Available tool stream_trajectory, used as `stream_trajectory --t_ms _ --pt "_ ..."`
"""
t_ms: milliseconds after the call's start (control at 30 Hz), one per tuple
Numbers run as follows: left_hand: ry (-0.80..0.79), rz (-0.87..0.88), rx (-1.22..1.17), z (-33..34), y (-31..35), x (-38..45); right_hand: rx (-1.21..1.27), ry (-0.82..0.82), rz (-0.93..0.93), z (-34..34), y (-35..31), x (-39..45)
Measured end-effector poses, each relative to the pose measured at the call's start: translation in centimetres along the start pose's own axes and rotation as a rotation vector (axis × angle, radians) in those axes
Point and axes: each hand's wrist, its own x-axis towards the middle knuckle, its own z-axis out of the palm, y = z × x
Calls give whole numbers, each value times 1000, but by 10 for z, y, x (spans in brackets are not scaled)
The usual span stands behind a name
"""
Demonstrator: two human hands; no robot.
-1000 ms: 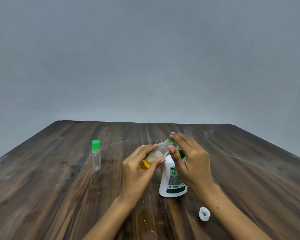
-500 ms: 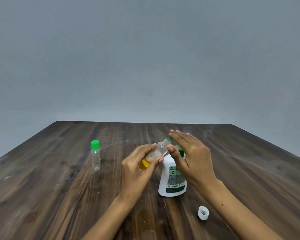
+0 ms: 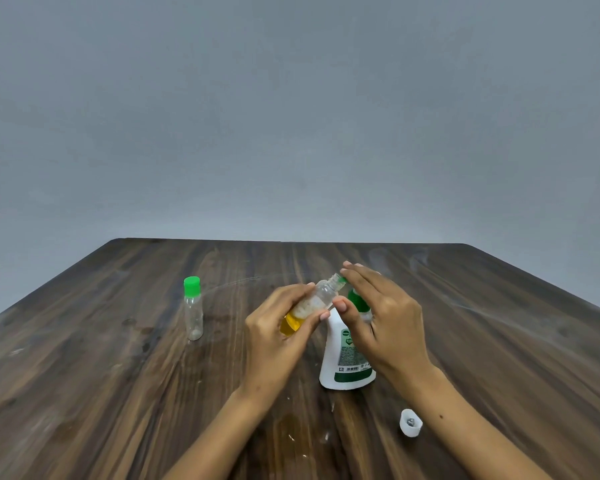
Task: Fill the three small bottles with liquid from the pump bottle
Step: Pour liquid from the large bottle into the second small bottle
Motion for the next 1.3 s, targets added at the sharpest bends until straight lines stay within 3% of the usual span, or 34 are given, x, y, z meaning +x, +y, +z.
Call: stream_trajectory --t_ms 1300 --pt "-25 -112 -56 3 3 5 64 -152 -2 -19 1 13"
